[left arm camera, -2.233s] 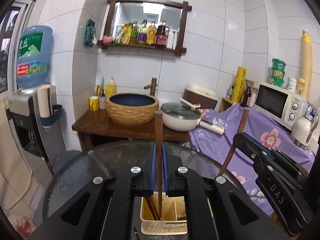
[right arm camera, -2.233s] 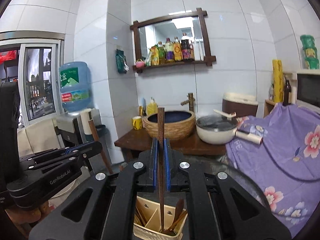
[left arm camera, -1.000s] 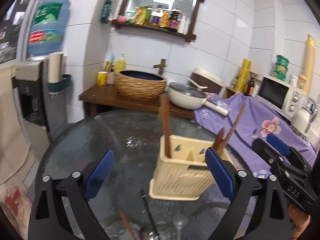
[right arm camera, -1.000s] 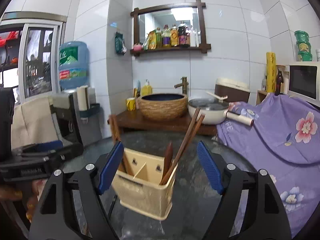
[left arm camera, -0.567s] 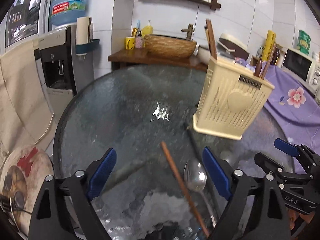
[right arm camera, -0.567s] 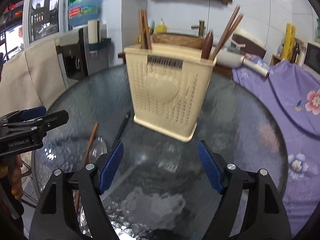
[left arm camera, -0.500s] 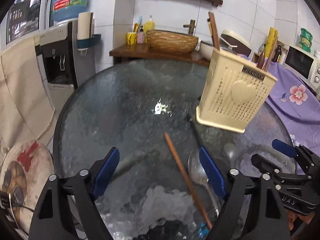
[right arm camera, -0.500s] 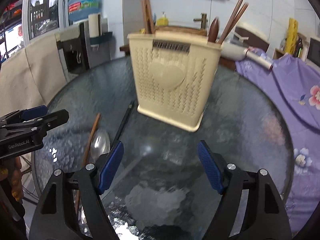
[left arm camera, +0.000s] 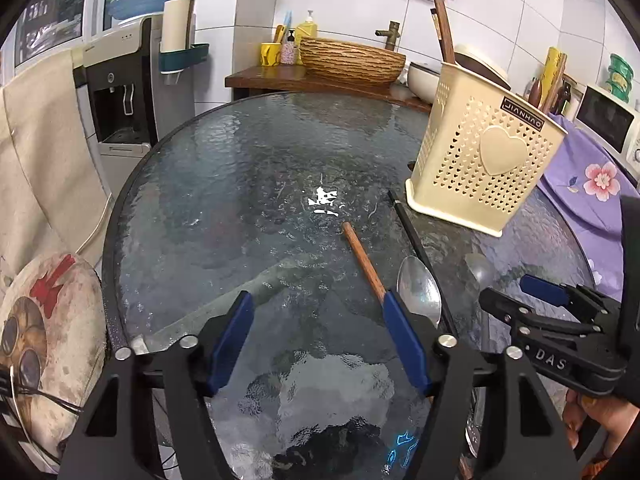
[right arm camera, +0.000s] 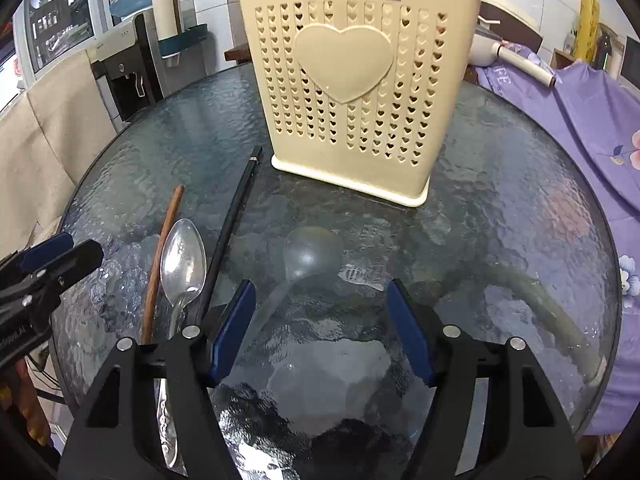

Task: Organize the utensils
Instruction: 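Move both open tools back over the remaining utensils on the table, then close the left tool on a brown chopstick while the right tool grasps the clear plastic spoon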

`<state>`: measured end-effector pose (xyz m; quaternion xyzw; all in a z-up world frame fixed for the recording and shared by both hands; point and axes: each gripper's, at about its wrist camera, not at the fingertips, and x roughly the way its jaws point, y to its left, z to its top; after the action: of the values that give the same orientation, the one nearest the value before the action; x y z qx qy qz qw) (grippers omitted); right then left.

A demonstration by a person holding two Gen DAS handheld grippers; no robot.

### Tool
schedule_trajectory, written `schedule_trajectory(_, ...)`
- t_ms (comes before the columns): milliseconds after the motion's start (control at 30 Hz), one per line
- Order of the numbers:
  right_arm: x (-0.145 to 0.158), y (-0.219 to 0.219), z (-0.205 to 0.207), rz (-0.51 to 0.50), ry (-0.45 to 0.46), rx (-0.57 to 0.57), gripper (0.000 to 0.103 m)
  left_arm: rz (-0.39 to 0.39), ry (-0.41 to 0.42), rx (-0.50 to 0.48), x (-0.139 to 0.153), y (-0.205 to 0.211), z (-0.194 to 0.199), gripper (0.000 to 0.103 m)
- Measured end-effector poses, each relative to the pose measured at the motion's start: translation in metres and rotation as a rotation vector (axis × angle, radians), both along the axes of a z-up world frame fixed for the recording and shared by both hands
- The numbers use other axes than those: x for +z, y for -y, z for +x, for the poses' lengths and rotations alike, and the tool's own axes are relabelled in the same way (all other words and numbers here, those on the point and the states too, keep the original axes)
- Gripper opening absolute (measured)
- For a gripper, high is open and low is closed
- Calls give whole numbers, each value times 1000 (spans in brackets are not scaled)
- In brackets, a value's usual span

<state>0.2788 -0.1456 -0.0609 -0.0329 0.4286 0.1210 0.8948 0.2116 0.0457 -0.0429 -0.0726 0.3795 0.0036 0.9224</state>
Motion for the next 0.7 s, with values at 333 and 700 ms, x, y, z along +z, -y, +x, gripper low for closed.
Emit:
schedule_trajectory(333,-6,-11,15,-8,-31,-5,64,3,-34,-45,1,8,28,52)
schedule_trajectory(700,-6,-18,25,-39,-28,13,58,31,-116,-106,-12,22,66,39)
